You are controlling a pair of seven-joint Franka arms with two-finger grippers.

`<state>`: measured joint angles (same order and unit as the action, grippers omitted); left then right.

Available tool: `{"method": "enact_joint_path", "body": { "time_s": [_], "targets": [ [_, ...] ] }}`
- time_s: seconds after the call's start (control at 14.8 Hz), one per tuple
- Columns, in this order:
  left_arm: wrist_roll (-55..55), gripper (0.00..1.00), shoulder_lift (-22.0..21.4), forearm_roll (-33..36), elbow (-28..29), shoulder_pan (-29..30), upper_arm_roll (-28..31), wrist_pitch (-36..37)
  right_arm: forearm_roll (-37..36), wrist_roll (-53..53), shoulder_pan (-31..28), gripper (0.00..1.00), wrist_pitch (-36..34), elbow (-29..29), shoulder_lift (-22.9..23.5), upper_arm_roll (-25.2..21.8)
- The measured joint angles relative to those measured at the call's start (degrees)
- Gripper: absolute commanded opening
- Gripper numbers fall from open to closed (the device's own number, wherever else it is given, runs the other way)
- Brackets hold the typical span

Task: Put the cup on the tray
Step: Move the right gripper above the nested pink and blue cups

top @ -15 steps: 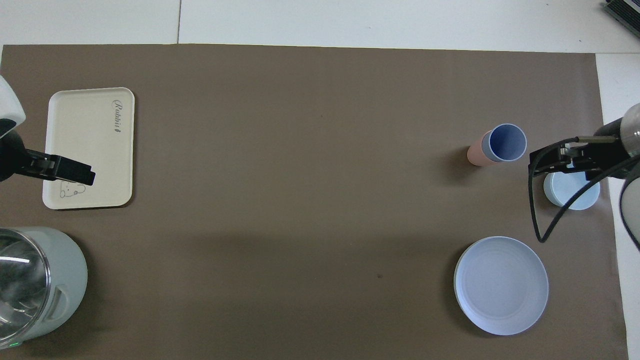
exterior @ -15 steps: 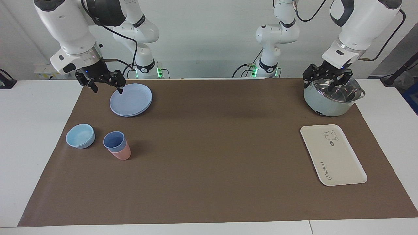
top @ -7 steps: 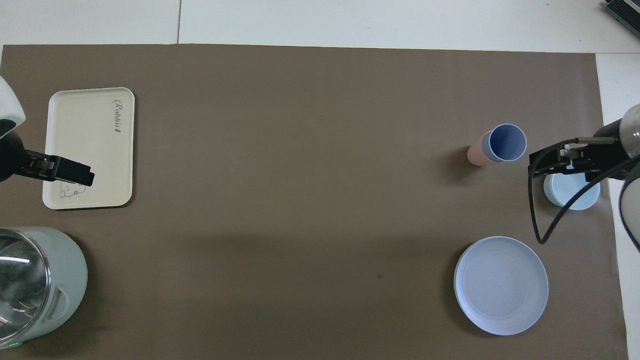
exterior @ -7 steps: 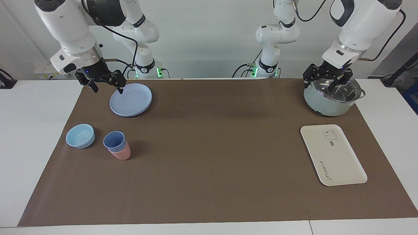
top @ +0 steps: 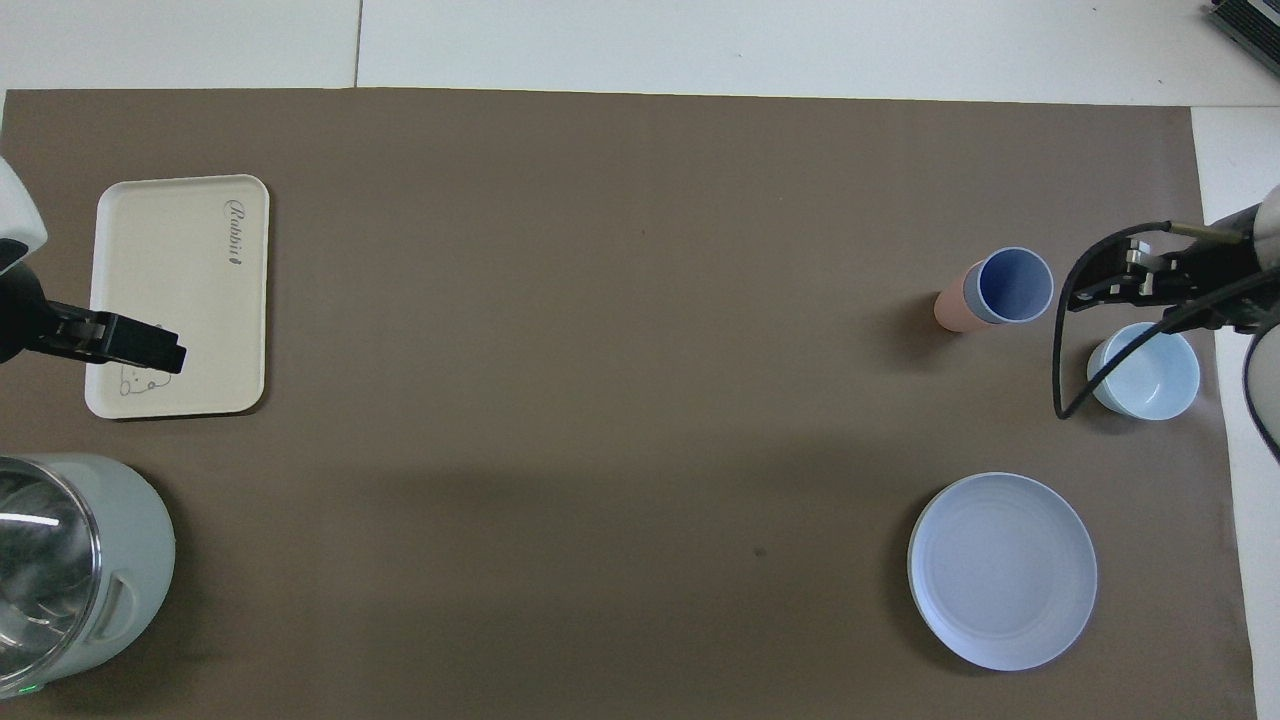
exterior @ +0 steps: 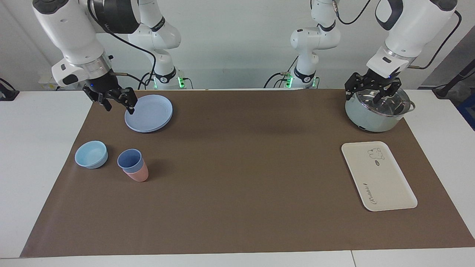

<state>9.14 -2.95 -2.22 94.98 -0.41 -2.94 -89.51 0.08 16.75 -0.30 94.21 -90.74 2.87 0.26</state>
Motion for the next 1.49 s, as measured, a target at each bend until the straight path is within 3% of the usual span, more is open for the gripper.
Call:
{"method": "enact_joint_path", "body": {
  "time_s": [0.2, 0.81, 1.22, 1.49],
  "targets": [
    [0.0, 1.0, -0.2, 0.4, 0.0, 0.0, 0.0, 0.7, 3.9, 7.8, -2.3, 0.96, 1.5, 4.3, 5.6, -0.1],
    [0.0, 1.0, -0.4, 0.5, 0.0, 0.0, -0.1, 1.2, 12.9, 18.1, -9.1, 1.0, 3.7, 18.8, 25.3, -0.3],
    [0.0, 1.0, -0.7, 0.5, 0.1, 0.0, -0.1, 1.4, 16.8, 20.2, -12.5, 1.0, 8.0, 20.3, 35.2, -0.3],
    [0.0, 1.0, -0.8, 0.5, 0.4, 0.0, -0.1, 1.4, 19.1, 23.8, -12.9, 1.0, 7.1, 19.7, 36.5, -0.2]
  ]
}}
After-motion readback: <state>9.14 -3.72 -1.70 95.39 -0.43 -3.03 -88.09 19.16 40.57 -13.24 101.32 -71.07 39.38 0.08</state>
